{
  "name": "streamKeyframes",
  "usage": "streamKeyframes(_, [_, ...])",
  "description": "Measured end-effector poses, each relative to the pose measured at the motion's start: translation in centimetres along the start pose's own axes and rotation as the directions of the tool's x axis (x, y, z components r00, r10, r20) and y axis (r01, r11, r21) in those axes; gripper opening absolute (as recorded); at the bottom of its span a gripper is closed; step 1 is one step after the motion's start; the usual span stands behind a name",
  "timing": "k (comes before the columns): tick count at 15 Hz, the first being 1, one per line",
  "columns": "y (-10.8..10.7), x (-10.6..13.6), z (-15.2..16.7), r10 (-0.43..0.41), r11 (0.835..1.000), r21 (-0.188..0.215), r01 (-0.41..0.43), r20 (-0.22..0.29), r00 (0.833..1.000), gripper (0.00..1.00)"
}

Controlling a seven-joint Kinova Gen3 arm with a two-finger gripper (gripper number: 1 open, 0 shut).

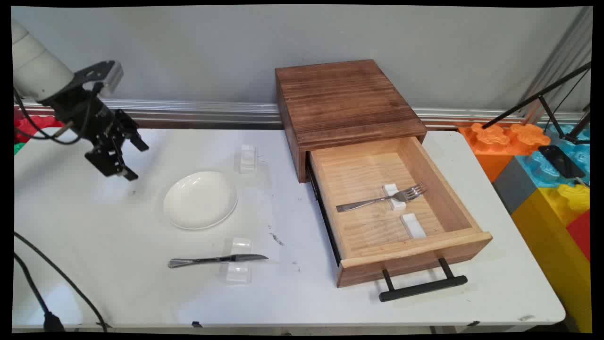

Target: Pick up the knife from the right of the white plate

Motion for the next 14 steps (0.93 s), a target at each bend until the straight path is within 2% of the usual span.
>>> streamKeyframes(10, [8.0,3.0,2.9,-0.002,0.997,-0.073,0.001,-0.016,1.000,1.00])
streamKeyframes(14, [9.9,3.8,4.4,0.007,0.996,-0.088,-0.009,-0.020,1.000,1.00])
